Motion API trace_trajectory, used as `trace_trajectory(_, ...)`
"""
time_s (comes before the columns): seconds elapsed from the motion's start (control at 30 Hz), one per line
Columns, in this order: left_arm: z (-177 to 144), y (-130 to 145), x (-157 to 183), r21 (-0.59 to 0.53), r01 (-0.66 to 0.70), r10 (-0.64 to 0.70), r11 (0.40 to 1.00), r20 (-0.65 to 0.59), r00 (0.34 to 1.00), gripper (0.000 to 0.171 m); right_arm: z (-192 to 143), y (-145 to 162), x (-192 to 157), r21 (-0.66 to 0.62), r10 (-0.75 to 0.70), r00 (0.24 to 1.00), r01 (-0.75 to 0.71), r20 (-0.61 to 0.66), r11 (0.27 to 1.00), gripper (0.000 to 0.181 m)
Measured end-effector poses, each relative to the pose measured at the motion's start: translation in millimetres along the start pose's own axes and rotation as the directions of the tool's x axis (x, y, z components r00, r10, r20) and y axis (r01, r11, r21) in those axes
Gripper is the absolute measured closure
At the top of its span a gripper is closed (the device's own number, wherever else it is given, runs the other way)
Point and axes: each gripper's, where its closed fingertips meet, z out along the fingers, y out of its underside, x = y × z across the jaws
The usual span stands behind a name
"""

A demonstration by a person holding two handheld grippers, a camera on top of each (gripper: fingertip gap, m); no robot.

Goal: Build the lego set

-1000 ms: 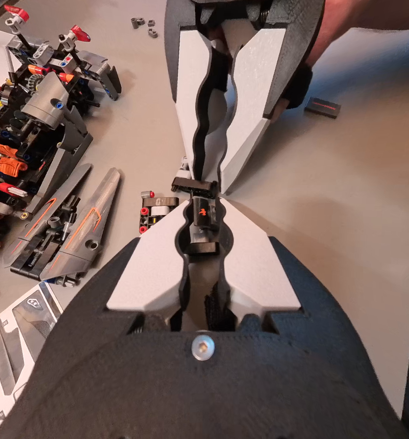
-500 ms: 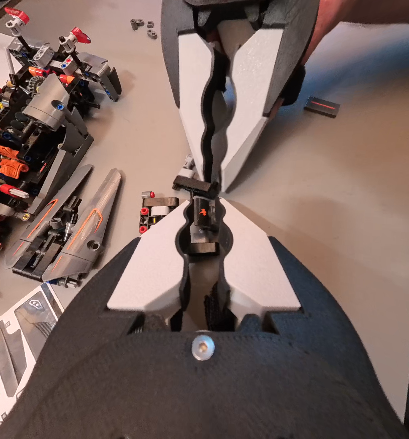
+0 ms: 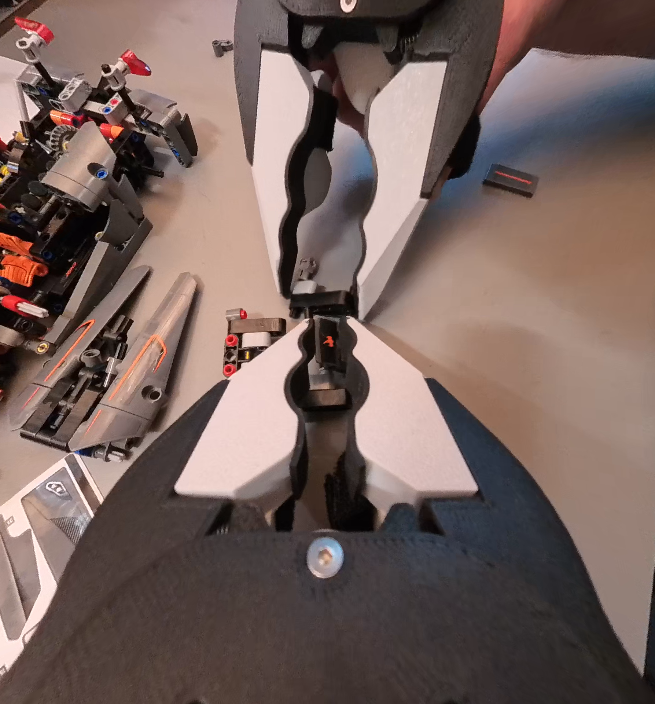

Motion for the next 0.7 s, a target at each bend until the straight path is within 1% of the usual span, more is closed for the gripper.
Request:
trace_trajectory(0.1,0.0,0.1,0.0,0.000,0.001,-0.001,1.000,-0.004,1.000,0.162,-0.5,-0.5,0.6,0.015,-0.013,1.000,0.013,-0.002,1.000,0.141)
trace_trajectory(0.23,-0.2,0.1,0.3,0.000,0.003,-0.003,1.000,-0.016,1.000,0.162,-2.1,-0.2,0.9,0.035,-0.038,0.999,0.038,-0.007,0.999,0.135)
trace_trajectory(0.3,-0.2,0.1,0.6,0.000,0.003,-0.003,1.000,-0.024,1.000,0.162,-0.7,1.9,1.0,0.022,-0.041,0.999,0.041,0.001,0.999,0.133)
trace_trajectory(0.4,-0.3,0.0,1.2,0.002,-0.001,0.001,1.000,-0.030,1.000,0.162,0.4,2.8,0.0,0.016,-0.049,0.999,0.049,0.015,0.999,0.143)
trace_trajectory(0.7,-0.1,0.3,3.8,-0.001,0.005,-0.005,1.000,-0.057,0.998,0.162,1.2,2.0,-0.2,0.044,-0.083,0.997,0.083,-0.003,0.996,0.143)
